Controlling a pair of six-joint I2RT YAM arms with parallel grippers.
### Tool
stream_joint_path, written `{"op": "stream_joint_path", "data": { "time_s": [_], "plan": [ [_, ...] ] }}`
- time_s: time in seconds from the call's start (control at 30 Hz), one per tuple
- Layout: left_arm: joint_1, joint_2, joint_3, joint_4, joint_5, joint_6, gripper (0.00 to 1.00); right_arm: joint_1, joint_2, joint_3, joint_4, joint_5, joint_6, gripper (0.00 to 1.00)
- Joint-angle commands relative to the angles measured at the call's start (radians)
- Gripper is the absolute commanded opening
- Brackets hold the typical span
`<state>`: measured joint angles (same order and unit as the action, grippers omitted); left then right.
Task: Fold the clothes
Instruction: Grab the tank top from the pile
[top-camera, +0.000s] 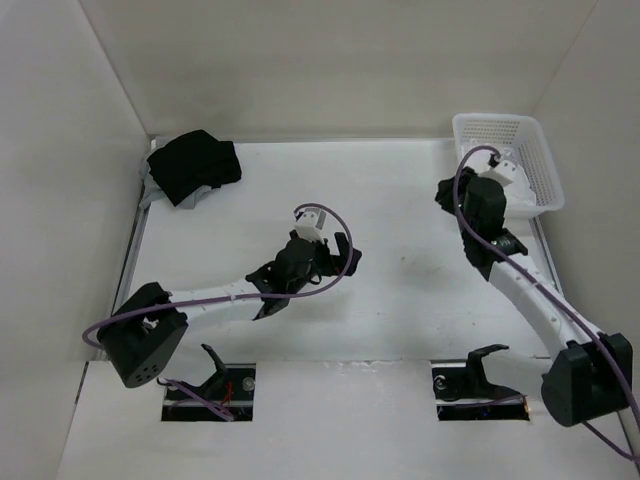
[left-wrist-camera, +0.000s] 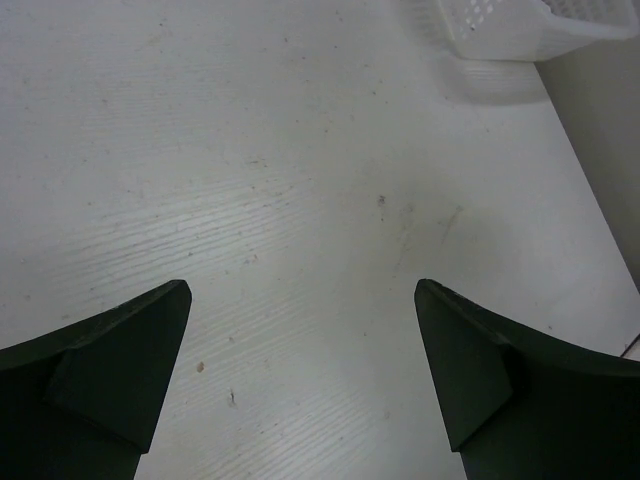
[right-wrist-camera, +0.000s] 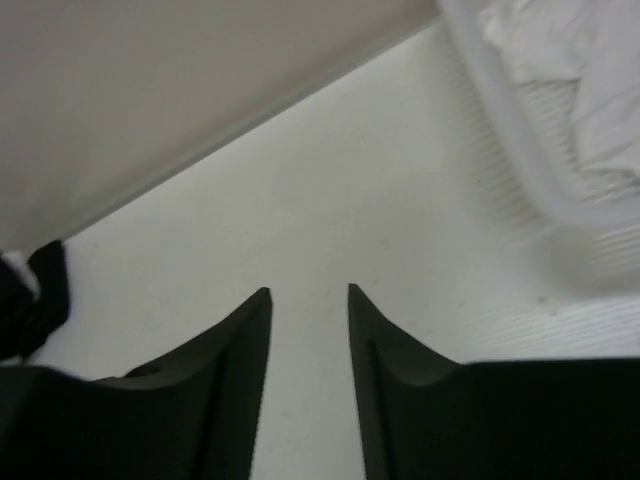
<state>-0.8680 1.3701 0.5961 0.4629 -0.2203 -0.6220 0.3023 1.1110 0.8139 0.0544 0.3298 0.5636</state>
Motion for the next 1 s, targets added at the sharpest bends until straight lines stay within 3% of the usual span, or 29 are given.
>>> {"op": "stream_joint_path", "data": {
  "time_s": [0.0, 0.07, 0.13, 0.3, 0.4, 0.5, 0.6, 0.83, 0.97],
  "plan": [
    [-0.019, -0.005, 0.013, 0.117, 0.018, 0.027, 1.0, -0.136, 0.088, 0.105, 0.065, 0.02, -0.033, 0.34],
    [-0.021, 0.007, -0.004, 0.143, 0.018, 0.025, 1.0, -0.205, 0.179, 0.166, 0.056, 0.02, -0.033, 0.18],
    [-0.021, 0.017, -0.012, 0.151, 0.019, 0.019, 1.0, -0.263, 0.267, 0.233, 0.03, 0.02, -0.033, 0.1],
    [-0.019, 0.038, -0.031, 0.203, 0.059, 0.024, 1.0, -0.369, 0.495, 0.416, -0.047, 0.022, -0.024, 0.07],
    [-0.007, 0.049, -0.038, 0.223, 0.084, 0.015, 1.0, -0.397, 0.616, 0.523, -0.099, 0.015, -0.036, 0.16],
    [0.004, 0.064, -0.036, 0.223, 0.093, 0.013, 1.0, -0.418, 0.752, 0.652, -0.188, 0.008, -0.041, 0.33],
    [0.02, 0.078, -0.036, 0.226, 0.096, 0.007, 1.0, -0.427, 0.872, 0.75, -0.238, 0.005, -0.028, 0.44],
    [0.057, 0.086, -0.041, 0.24, 0.124, -0.024, 1.0, -0.464, 1.047, 0.919, -0.338, -0.021, 0.005, 0.53],
    [0.076, 0.09, -0.048, 0.263, 0.159, -0.053, 1.0, -0.475, 1.139, 1.007, -0.379, -0.04, 0.021, 0.53]
  ]
}}
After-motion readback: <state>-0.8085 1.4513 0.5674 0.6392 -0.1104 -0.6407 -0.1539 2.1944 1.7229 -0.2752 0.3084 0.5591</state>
